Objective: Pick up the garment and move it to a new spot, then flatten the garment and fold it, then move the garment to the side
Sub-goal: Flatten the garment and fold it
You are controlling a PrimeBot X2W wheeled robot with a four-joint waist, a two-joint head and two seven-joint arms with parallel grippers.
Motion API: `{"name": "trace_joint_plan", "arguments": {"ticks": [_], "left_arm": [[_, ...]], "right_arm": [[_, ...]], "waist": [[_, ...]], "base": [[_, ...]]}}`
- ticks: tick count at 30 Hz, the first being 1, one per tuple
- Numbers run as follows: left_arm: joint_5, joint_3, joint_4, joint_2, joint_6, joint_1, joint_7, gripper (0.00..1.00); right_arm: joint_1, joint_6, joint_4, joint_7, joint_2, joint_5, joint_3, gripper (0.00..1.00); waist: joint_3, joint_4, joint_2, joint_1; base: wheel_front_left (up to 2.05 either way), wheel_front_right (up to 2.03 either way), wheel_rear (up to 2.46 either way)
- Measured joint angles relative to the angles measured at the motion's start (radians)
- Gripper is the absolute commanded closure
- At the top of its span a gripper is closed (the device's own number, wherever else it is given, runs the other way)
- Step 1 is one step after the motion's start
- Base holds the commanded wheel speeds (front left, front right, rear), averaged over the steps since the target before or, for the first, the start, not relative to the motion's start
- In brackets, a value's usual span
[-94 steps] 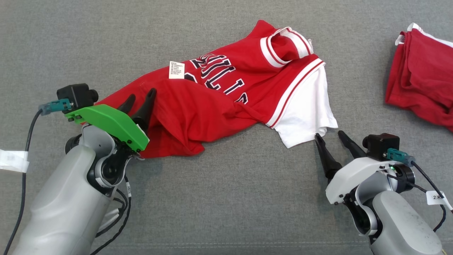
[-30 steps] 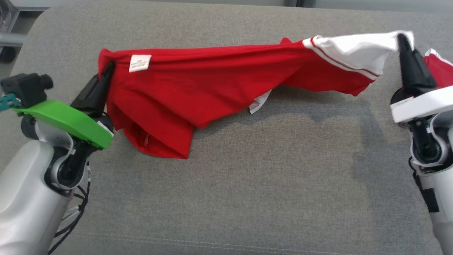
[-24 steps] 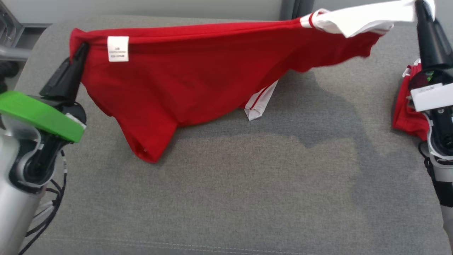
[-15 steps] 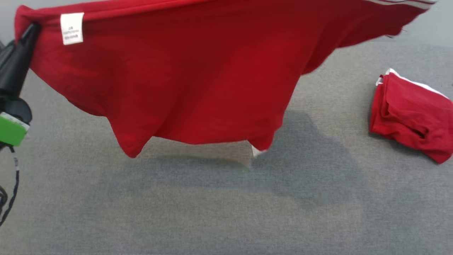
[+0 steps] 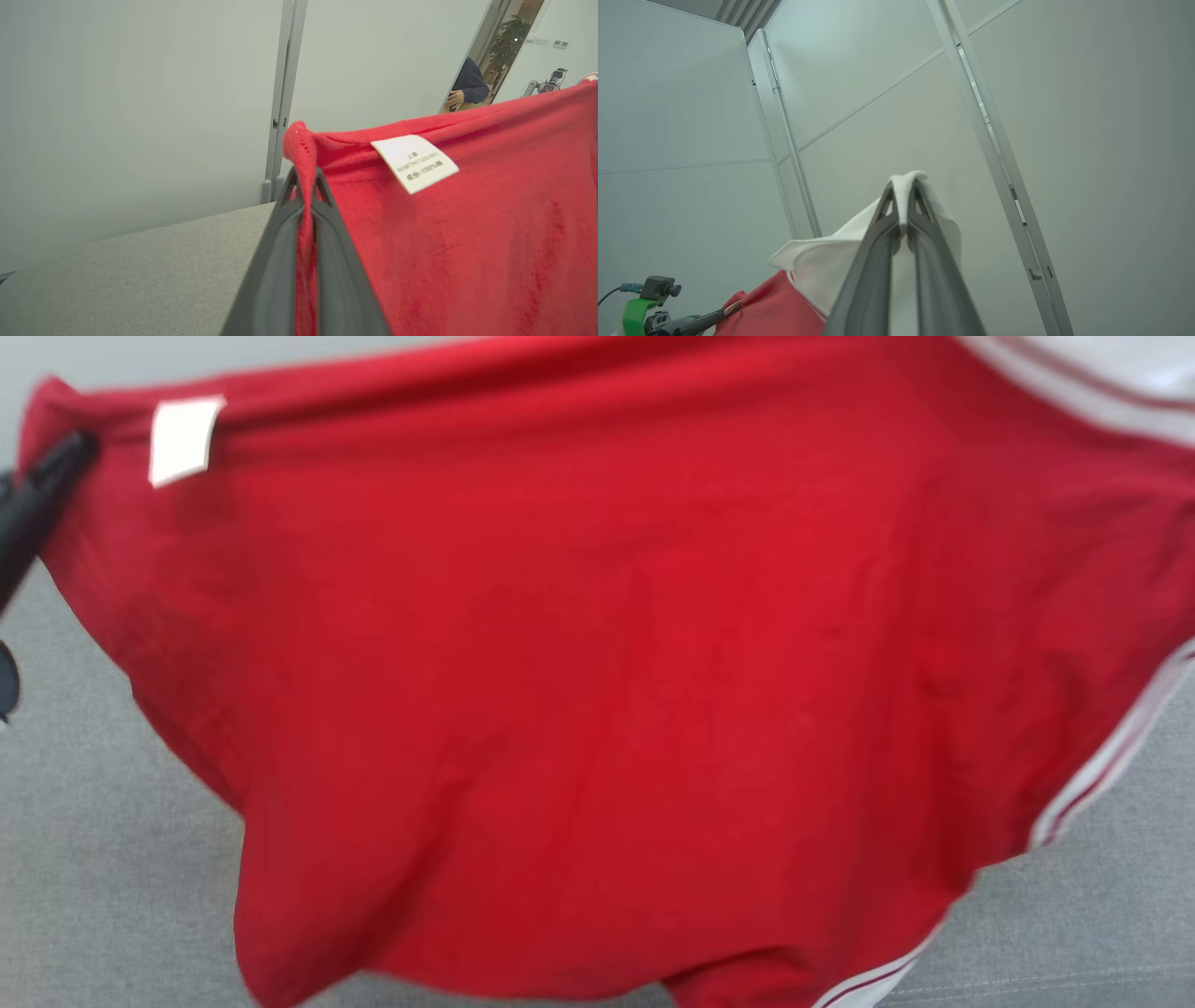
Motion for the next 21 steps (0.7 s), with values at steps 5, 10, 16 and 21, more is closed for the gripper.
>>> {"name": "trace_joint_plan", "arguments": {"ticks": [5,10,16,21], "left_arm": [[0.005,-0.126,0.114,-0.001,0.018,-0.022,0.128,1.00],[0.295,-0.245,0.273,-0.053,0.026,-0.311,0.175,1.00],[0.427,-0.233,0.273,-0.254,-0.014,-0.572,0.041,1.00],[0.483,-0.228,0.286,-0.335,-0.059,-0.612,-0.104,1.00]], "right_arm": [[-0.013,-0.058,0.175,0.053,0.072,0.008,0.139,1.00],[-0.360,-0.089,0.466,0.023,0.198,-0.193,0.249,1.00],[-0.665,-0.088,0.567,-0.048,0.216,-0.386,0.233,1.00],[-0.704,-0.088,0.590,-0.096,0.280,-0.385,0.201,1.00]], "waist": [[0.053,0.006,0.0000,0.0000],[0.144,0.030,0.0000,0.0000],[0.225,0.043,0.0000,0.0000],[0.294,0.045,0.0000,0.0000]], "base": [[0.00,0.00,0.00],[0.00,0.00,0.00],[0.00,0.00,0.00],[0.00,0.00,0.00]]}}
